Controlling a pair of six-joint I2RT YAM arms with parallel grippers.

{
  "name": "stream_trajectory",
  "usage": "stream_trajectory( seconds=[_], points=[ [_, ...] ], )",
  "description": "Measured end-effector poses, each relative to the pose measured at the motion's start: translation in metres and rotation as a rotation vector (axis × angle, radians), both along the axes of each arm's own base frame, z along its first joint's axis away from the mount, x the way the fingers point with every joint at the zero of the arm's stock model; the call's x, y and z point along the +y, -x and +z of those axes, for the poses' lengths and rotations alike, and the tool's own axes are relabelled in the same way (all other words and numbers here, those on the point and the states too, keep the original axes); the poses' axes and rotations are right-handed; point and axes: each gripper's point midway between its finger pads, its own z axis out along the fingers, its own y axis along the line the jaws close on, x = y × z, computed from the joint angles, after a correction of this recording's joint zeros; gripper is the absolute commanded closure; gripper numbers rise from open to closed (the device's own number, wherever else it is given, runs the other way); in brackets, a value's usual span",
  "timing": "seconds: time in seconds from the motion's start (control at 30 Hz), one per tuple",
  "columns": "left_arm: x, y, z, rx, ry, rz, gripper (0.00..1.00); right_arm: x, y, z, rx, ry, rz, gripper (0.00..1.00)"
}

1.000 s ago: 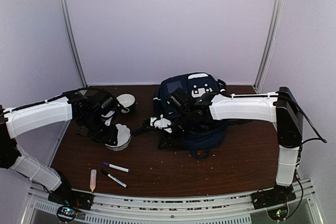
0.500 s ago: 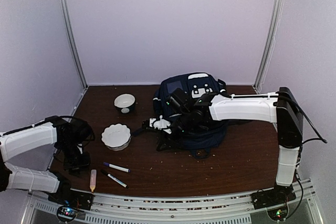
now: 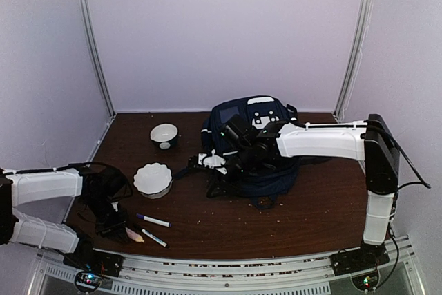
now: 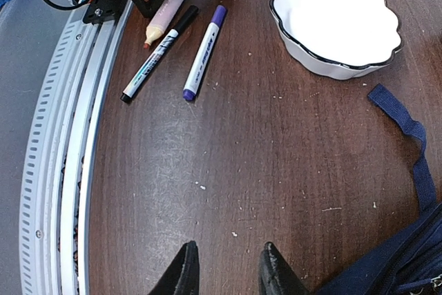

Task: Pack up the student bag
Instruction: Move the pen to the center of the board.

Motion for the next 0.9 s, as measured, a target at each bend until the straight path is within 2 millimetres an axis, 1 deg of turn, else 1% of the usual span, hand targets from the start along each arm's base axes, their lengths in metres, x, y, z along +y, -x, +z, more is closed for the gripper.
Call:
stream_trajectory(
  seconds=[0.17,0.33,0.5,0.63,0.77,0.9],
  points=[
    [-0.026,-0.009,0.000,0.038,0.056,-0.073,0.85,-0.001,-0.001,0.000,0.004,0.003,-0.006,0.70],
    [-0.053,-0.039,0.002,-0.025,0.090,-0.165,0.85,-0.003,-0.003,-0.001,0.007,0.007,-0.010,0.69],
    [-0.069,-0.055,0.002,-0.060,0.106,-0.231,0.85,-0.004,-0.003,-0.001,0.009,0.010,-0.011,0.69],
    [-0.079,-0.060,0.004,-0.098,0.122,-0.318,0.84,-0.005,-0.003,-0.002,0.011,0.013,-0.013,0.69],
    [-0.088,-0.066,0.014,-0.162,0.158,-0.418,0.84,-0.007,-0.003,-0.003,0.017,0.020,-0.015,0.69],
    [-0.095,-0.081,0.040,-0.293,0.190,-0.487,0.86,-0.007,-0.004,-0.003,0.018,0.020,-0.018,0.69]
  ],
)
